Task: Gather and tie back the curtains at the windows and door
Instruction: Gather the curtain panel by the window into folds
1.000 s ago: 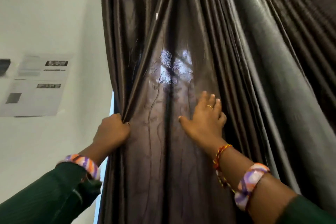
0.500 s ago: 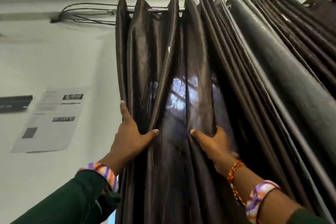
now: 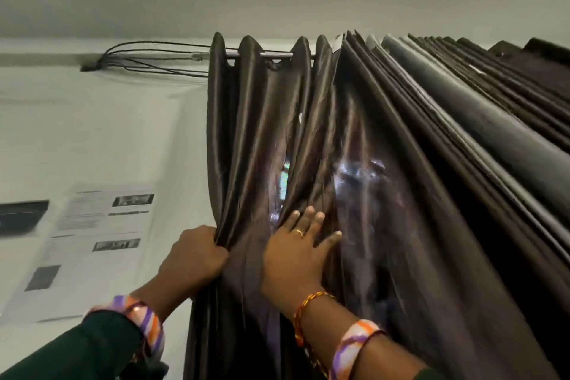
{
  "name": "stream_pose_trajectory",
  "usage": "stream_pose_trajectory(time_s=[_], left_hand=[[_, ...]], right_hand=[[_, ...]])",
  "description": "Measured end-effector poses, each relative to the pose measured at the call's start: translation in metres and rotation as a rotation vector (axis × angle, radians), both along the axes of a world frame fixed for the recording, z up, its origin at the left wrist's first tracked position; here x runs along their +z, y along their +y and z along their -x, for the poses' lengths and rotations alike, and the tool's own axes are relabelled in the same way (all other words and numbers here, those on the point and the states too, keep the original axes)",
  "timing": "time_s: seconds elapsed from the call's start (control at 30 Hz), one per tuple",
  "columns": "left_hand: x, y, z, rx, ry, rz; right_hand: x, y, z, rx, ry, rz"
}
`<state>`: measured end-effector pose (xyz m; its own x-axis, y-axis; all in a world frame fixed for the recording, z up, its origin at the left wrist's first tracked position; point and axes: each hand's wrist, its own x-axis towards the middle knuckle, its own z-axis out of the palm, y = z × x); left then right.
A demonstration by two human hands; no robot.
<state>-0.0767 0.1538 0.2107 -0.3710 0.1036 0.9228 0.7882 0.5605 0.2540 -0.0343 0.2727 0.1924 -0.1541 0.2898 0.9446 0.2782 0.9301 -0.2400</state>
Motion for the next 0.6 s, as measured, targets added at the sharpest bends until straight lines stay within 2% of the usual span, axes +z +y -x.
stream_pose_trajectory(time_s=[0.07,0.13,0.2,0.27,0.33,0.37,0.47,0.6], left_hand=[[0.0,-0.019,0.011,0.029,0.031,0.007],[-0.001,-0.033,0.016,-0.103,0.094,-0.029],[0.001,-0.041,0.013,-0.265,0.161,-0.061],[0.008,-0.045,0.011,-0.382,0.176,-0.071],[0.018,-0.046,0.01,-0.543,0.058,-0.132],[0.022,-0.047,0.009,-0.623,-0.067,-0.172],[0.034,-0.06,0.011,-0.803,-0.326,-0.23],[0.043,-0.076,0.008,-0.718,-0.31,-0.173]], right_hand=[[0.007,-0.021,0.007,-0.063,-0.007,-0.038],[0.012,-0.038,0.009,-0.048,-0.052,-0.078],[0.012,-0.054,0.006,0.101,-0.061,-0.12],[0.014,-0.069,0.004,0.343,-0.052,-0.165],[0.016,-0.079,0.001,0.506,-0.039,-0.188],[0.017,-0.084,0.001,0.572,-0.032,-0.202],[0.02,-0.09,0.007,0.677,-0.062,-0.211],[0.021,-0.089,0.016,0.764,-0.103,-0.203]])
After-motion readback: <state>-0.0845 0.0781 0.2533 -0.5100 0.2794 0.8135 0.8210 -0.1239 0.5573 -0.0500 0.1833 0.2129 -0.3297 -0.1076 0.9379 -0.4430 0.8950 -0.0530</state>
